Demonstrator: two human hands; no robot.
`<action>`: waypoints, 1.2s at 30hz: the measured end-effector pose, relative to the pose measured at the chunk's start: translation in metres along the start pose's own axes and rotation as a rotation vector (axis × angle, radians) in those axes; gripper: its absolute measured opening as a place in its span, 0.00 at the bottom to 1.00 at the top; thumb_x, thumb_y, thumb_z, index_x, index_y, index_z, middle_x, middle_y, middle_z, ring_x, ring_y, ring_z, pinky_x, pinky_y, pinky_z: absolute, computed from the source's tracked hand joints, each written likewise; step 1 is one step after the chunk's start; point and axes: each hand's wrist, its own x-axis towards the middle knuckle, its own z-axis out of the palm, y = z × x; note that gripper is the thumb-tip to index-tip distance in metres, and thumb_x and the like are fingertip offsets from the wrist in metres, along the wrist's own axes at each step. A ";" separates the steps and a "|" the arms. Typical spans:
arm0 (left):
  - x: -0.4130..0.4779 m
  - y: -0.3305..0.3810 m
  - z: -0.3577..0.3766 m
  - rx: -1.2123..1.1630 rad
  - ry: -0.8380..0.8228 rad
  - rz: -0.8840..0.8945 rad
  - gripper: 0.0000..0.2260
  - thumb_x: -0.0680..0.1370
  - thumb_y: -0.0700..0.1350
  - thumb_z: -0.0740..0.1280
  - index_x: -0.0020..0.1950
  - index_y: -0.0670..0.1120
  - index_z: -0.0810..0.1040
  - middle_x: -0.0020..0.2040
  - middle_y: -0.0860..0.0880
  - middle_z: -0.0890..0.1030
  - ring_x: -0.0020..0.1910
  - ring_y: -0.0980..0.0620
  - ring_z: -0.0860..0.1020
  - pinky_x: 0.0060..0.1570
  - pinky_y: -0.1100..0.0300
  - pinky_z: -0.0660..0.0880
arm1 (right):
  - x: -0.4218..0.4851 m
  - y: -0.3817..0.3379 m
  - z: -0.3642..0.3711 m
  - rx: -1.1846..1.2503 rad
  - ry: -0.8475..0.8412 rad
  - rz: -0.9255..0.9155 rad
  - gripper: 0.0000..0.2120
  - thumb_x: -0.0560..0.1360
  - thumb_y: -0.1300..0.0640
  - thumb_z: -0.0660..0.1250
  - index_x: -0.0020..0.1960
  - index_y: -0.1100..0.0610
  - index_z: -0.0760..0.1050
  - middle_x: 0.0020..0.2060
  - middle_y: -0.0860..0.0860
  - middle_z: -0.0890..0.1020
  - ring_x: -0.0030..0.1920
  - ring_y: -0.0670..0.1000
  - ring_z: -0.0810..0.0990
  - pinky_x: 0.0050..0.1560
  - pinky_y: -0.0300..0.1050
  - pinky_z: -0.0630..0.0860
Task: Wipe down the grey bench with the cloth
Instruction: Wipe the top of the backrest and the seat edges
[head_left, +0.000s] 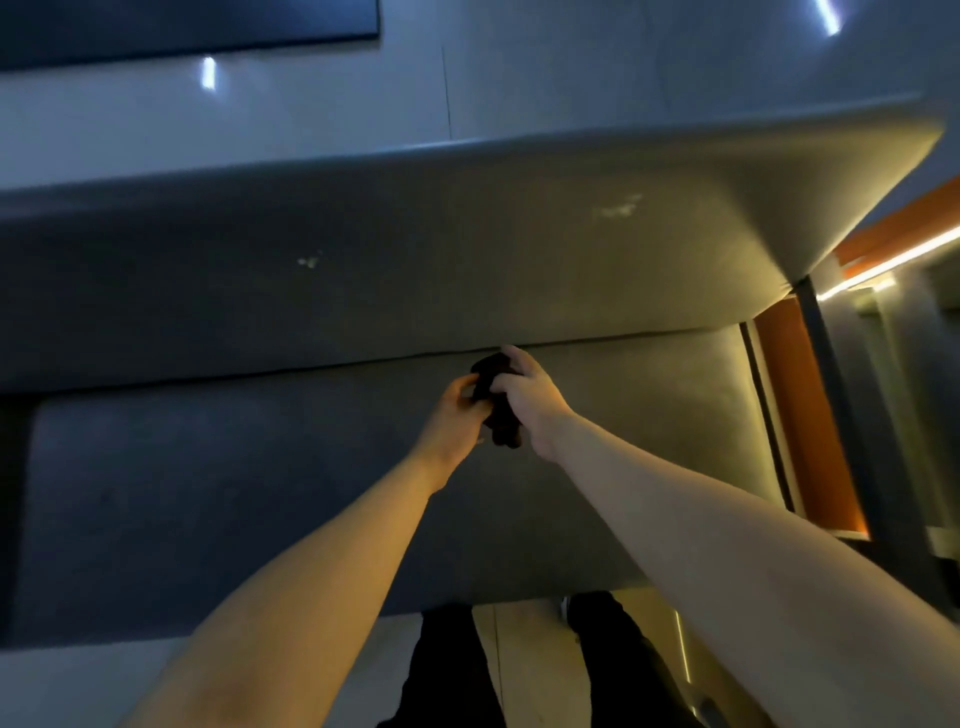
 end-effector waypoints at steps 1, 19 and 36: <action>-0.014 0.009 -0.009 -0.021 0.005 0.007 0.18 0.82 0.54 0.66 0.71 0.54 0.69 0.60 0.53 0.81 0.59 0.53 0.80 0.57 0.54 0.78 | -0.015 -0.009 0.010 0.003 0.001 -0.007 0.28 0.79 0.62 0.63 0.77 0.45 0.66 0.63 0.54 0.75 0.49 0.50 0.78 0.38 0.43 0.78; -0.180 0.084 -0.189 0.141 0.215 0.274 0.12 0.83 0.47 0.65 0.67 0.49 0.73 0.55 0.54 0.78 0.52 0.59 0.79 0.43 0.65 0.74 | -0.172 -0.086 0.200 -0.224 0.034 -0.255 0.19 0.82 0.59 0.60 0.69 0.42 0.70 0.67 0.54 0.69 0.55 0.55 0.76 0.50 0.53 0.82; -0.297 0.015 -0.295 -0.384 0.646 0.183 0.11 0.82 0.45 0.63 0.62 0.51 0.79 0.54 0.47 0.83 0.51 0.48 0.82 0.42 0.59 0.77 | -0.214 -0.043 0.352 -0.387 -0.217 -0.427 0.12 0.82 0.57 0.64 0.62 0.45 0.70 0.58 0.52 0.77 0.56 0.56 0.79 0.56 0.60 0.82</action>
